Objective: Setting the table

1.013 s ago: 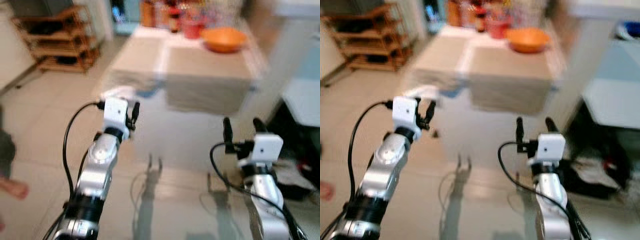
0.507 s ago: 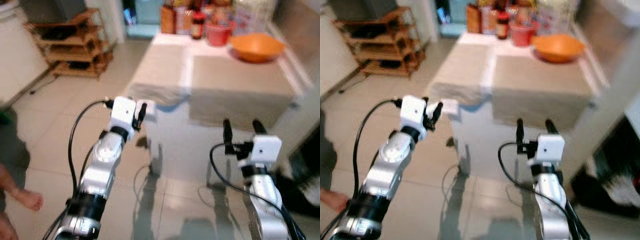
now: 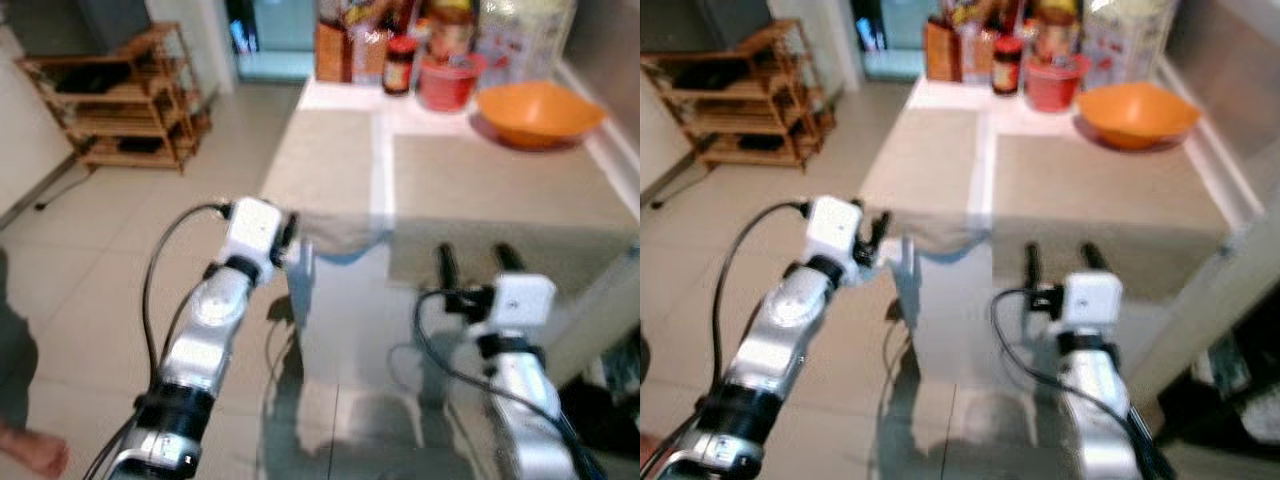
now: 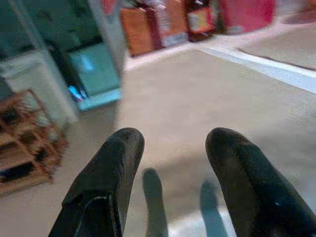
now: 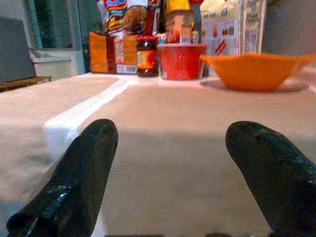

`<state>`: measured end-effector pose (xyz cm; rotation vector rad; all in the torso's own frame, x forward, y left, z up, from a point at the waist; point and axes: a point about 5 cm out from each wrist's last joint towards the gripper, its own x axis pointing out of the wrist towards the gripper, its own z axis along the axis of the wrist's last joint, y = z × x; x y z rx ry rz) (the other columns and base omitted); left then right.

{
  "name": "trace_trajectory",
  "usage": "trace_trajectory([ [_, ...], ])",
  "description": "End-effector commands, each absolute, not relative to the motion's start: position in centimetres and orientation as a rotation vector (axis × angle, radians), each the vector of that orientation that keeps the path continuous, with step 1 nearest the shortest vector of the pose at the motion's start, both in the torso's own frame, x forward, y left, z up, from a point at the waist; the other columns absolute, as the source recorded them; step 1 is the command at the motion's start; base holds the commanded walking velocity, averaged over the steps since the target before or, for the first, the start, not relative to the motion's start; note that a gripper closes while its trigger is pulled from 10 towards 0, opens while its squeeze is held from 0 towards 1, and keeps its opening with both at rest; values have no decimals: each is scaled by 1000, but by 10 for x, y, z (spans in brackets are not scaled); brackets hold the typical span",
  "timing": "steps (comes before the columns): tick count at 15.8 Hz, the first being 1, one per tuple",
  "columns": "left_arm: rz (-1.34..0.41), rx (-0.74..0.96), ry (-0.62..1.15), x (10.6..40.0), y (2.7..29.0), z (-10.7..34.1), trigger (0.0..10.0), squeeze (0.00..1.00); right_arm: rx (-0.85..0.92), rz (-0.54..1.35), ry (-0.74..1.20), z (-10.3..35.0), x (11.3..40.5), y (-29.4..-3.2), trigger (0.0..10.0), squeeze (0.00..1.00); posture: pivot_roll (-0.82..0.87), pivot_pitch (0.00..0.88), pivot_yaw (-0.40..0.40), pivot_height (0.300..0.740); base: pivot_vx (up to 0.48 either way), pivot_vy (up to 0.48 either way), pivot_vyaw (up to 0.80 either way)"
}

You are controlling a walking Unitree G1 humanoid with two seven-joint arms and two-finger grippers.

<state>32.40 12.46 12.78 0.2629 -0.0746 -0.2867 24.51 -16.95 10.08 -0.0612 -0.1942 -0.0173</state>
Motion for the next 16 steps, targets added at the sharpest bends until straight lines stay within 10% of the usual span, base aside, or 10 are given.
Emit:
trace_trajectory([
  [1,-227,304,-94,327,139,133,10000,0,-53,6,-210,103,247,-161,10000,0,-28,0,60,740,0,0,0],
  [16,-186,266,-102,333,141,134,10000,0,-27,-149,-249,120,253,-180,10000,0,-30,0,51,740,274,-295,0],
])
